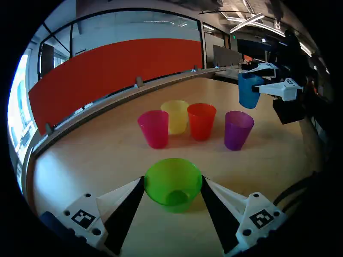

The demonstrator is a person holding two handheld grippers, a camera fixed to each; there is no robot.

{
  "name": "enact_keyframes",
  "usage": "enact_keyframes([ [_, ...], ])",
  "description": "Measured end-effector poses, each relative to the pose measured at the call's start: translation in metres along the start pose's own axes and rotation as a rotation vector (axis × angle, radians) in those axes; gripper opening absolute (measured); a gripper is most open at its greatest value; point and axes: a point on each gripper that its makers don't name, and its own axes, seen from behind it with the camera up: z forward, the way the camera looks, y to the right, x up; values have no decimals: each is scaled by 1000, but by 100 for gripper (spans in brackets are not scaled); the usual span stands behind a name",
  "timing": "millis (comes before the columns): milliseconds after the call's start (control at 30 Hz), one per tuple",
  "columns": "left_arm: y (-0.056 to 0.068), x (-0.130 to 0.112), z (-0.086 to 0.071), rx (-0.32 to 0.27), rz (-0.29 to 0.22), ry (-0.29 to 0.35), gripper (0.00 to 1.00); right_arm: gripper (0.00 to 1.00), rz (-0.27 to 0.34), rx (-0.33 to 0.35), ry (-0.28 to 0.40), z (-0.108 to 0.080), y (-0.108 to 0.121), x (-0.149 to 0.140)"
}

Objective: Pour water

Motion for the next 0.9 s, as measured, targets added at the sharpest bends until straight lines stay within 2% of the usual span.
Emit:
enact_keyframes([
  [367,2,-4,-1,-1,2,-18,90,94,10,-6,-32,3,6,-15],
  [600,3,-20,1,-5,7,-78,90,94,15,-3,-52,7,7,-25],
  [900,3,-27,-5,3,29,-98,90,94,19,3,-93,13,9,-40],
])
